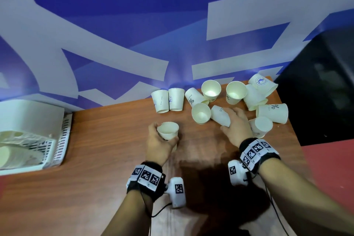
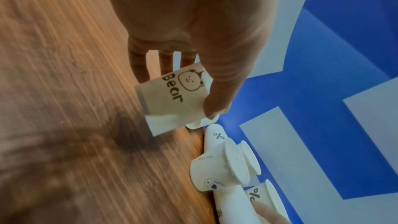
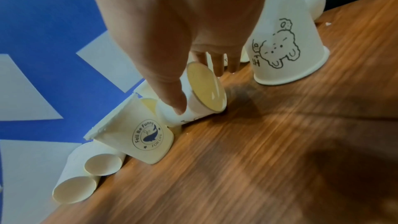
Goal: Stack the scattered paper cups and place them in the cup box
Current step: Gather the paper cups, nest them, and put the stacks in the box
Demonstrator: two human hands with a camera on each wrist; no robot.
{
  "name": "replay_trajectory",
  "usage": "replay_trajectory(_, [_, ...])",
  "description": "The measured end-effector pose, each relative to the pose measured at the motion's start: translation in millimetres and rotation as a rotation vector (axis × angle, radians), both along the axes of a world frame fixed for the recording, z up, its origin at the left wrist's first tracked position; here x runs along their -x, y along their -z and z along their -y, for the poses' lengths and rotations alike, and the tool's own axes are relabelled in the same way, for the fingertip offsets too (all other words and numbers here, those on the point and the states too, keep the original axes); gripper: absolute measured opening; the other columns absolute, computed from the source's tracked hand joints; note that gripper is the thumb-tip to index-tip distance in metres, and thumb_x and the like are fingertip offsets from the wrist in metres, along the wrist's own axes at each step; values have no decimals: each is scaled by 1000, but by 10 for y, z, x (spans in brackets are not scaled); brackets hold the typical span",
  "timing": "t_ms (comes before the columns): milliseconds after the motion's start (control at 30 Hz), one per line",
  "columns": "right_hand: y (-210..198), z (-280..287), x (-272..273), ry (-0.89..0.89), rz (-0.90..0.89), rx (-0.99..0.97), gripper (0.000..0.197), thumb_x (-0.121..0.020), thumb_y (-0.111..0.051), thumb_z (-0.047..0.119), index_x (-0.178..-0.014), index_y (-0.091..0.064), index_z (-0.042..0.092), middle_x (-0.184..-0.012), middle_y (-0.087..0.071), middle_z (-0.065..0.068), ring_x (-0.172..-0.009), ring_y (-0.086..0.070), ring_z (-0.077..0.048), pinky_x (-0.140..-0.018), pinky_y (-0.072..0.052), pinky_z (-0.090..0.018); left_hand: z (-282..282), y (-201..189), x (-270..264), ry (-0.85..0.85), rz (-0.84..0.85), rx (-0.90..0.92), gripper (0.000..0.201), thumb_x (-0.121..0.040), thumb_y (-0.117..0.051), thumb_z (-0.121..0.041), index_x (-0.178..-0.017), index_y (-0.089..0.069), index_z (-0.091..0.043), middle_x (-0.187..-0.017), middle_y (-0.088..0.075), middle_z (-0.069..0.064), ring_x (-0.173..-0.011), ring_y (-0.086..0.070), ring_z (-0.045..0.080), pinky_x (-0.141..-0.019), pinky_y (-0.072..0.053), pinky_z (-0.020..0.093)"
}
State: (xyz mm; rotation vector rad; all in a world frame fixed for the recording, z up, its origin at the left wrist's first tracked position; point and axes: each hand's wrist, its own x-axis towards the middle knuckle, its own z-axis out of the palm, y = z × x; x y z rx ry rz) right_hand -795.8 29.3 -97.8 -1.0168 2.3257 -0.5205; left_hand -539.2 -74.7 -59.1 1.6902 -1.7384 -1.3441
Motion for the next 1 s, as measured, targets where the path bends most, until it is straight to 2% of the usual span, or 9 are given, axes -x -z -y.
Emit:
replay_trajectory(100, [11, 4, -27, 35, 24, -3, 68, -83, -68, 15, -144, -41, 31, -140, -37, -9, -125, -45, -33, -107, -40, -46, 20, -62, -28, 11, 12, 10, 73, -64, -88, -23, -117, -37, -31, -108, -63, 0, -99, -63, 19, -91, -53, 41])
replay_trajectory(167, [-12, -2, -46, 44, 37, -12, 66, -83, -65, 15, -143, -41, 29, -138, -37, -10, -120, -48, -35, -103, -42, -47, 25, -114, -30, 22, 25, 17, 68, -64, -86, -25, -114, -40, -32, -109, -61, 1, -98, -62, 19, -91, -53, 42])
replay_trajectory(300, [-151, -49, -86, 77, 12, -7, 69, -82, -68, 21, -145, -40, 27, -137, -39, -12, -120, -47, -37, -103, -39, -46, 21, -159, -53, 38, 28, 39, 62, -55, -81, -43, -106, -47, -38, -110, -62, 1, -98, -63, 19, -87, -55, 47])
replay_trajectory(400, [-328, -109, -106, 111, -6, 130, 69, -82, -71, 26, -144, -42, 27, -134, -44, -8, -118, -50, -31, -100, -43, -43, -5, -213, -58, 42, 7, 36, 58, -53, -81, -41, -102, -51, -45, -109, -64, 0, -98, -64, 18, -86, -55, 47])
replay_trajectory(500, [-556, -173, -115, 175, 54, 290, 68, -83, -72, 26, -143, -43, 26, -132, -43, -4, -116, -50, -23, -98, -40, -33, -41, -330, -40, 49, -12, 54, 58, -52, -82, -39, -102, -53, -45, -109, -63, 2, -98, -64, 18, -85, -56, 47])
replay_trajectory(667, [-894, -286, -165, 228, 114, 423, 70, -80, -77, 30, -141, -43, 22, -131, -46, -7, -116, -52, -27, -102, -45, -45, -119, -508, -82, 62, -64, 115, 66, -54, -81, -49, -113, -53, -37, -112, -62, 1, -101, -62, 19, -89, -55, 47])
replay_trajectory(800, [-1131, -337, -297, 184, 139, 474, 63, -84, -73, 32, -138, -43, 24, -123, -51, -1, -110, -54, -23, -97, -46, -40, -222, -710, -183, 39, -123, 105, 57, -57, -77, -54, -107, -53, -39, -111, -63, -1, -99, -63, 16, -88, -55, 44])
replay_trajectory(867, [-1201, -319, -389, 145, 156, 514, 59, -84, -71, 35, -135, -45, 26, -123, -54, 1, -109, -56, -21, -95, -47, -40, -252, -768, -270, 12, -147, 86, 53, -58, -77, -53, -103, -53, -41, -110, -64, 0, -98, -64, 17, -86, -56, 48])
replay_trajectory(1000, [-1334, -219, -618, 66, 246, 525, 59, -84, -68, 40, -136, -41, 35, -129, -54, 3, -110, -57, -16, -96, -49, -39, -278, -873, -491, -31, -137, 79, 62, -55, -78, -49, -110, -50, -41, -117, -58, 1, -102, -62, 20, -86, -56, 52])
